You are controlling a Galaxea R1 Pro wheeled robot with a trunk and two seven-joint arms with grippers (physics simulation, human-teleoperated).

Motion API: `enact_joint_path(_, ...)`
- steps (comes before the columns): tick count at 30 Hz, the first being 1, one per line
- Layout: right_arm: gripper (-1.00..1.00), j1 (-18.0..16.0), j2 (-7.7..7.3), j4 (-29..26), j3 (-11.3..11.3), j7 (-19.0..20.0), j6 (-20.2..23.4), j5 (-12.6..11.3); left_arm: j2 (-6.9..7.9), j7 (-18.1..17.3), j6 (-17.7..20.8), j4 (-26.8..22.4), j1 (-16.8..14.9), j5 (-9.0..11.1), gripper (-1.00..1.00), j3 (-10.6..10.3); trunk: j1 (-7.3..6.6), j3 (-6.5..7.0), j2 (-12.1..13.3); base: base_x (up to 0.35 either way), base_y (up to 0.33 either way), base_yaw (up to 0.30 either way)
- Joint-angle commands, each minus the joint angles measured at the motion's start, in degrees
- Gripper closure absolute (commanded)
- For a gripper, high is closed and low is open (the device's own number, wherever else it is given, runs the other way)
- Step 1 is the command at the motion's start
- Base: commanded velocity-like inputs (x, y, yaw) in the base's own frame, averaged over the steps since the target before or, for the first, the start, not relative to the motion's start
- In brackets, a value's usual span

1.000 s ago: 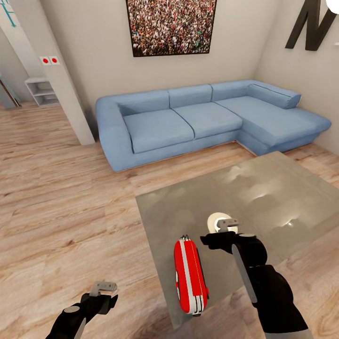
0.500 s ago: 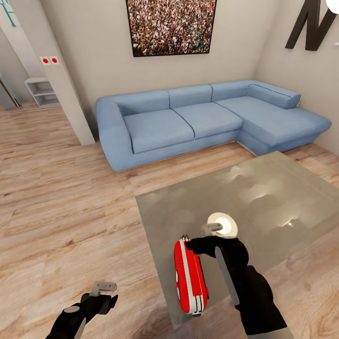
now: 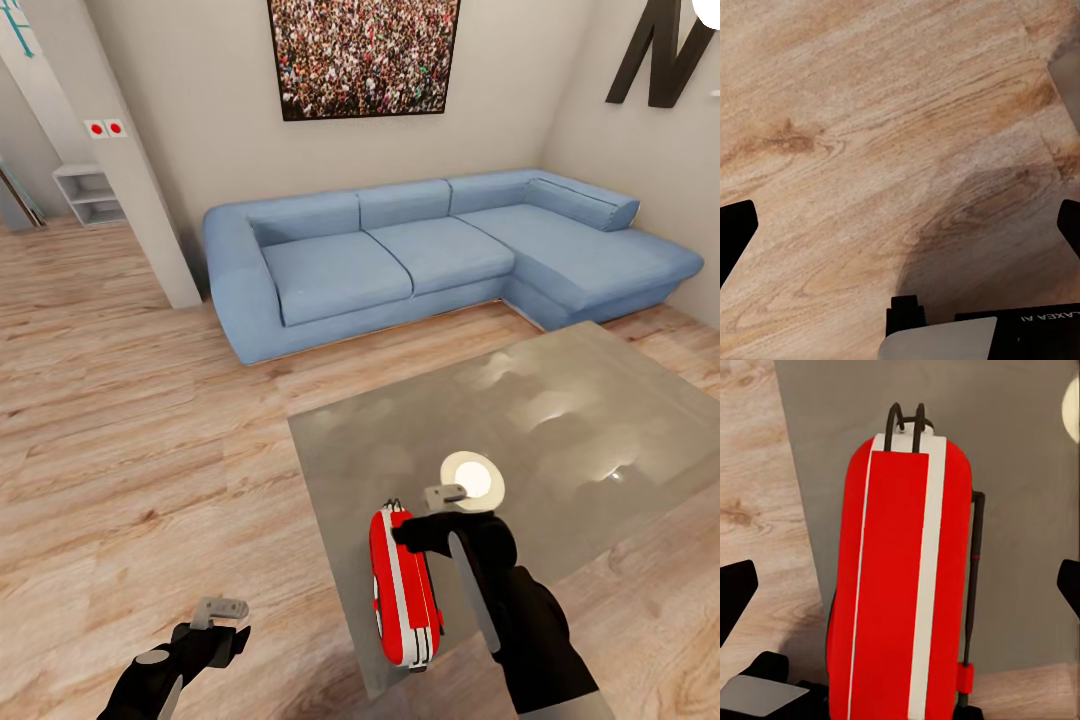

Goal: Turn on the radio receiver that's on the table in the living room.

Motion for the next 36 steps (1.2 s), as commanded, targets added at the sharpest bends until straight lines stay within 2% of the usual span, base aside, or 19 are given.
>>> enact_joint_path(1, -1.00, 0.0, 0.00, 0.1, 0.0, -0.3, 0.0, 0.0, 0.00, 0.0, 0.0, 0.0, 0.0, 0.0, -1.00, 0.0, 0.00, 0.00, 0.0, 0.000, 0.000, 0.000)
enact_joint_path(14, -1.00, 0.0, 0.08, 5.4, -0.1, -2.2, 0.0, 1.0, 0.00, 0.0, 0.0, 0.0, 0.0, 0.1, -1.00, 0.0, 0.00, 0.00, 0.0, 0.000, 0.000, 0.000)
enact_joint_path(22, -1.00, 0.0, 0.24, 6.0, 0.0, -2.2, -0.6, 0.9, 0.00, 0.0, 0.0, 0.0, 0.0, 0.1, -1.00, 0.0, 0.00, 0.00, 0.0, 0.000, 0.000, 0.000)
enact_joint_path(30, -1.00, 0.0, 2.33, 6.0, 0.0, -2.1, -0.6, 0.9, 0.00, 0.0, 0.0, 0.0, 0.0, 0.1, -1.00, 0.0, 0.00, 0.00, 0.0, 0.000, 0.000, 0.000)
enact_joint_path(36, -1.00, 0.0, 2.70, 6.3, 0.2, -2.2, -0.6, 0.9, 0.00, 0.0, 0.0, 0.0, 0.0, 0.1, -1.00, 0.0, 0.00, 0.00, 0.0, 0.000, 0.000, 0.000)
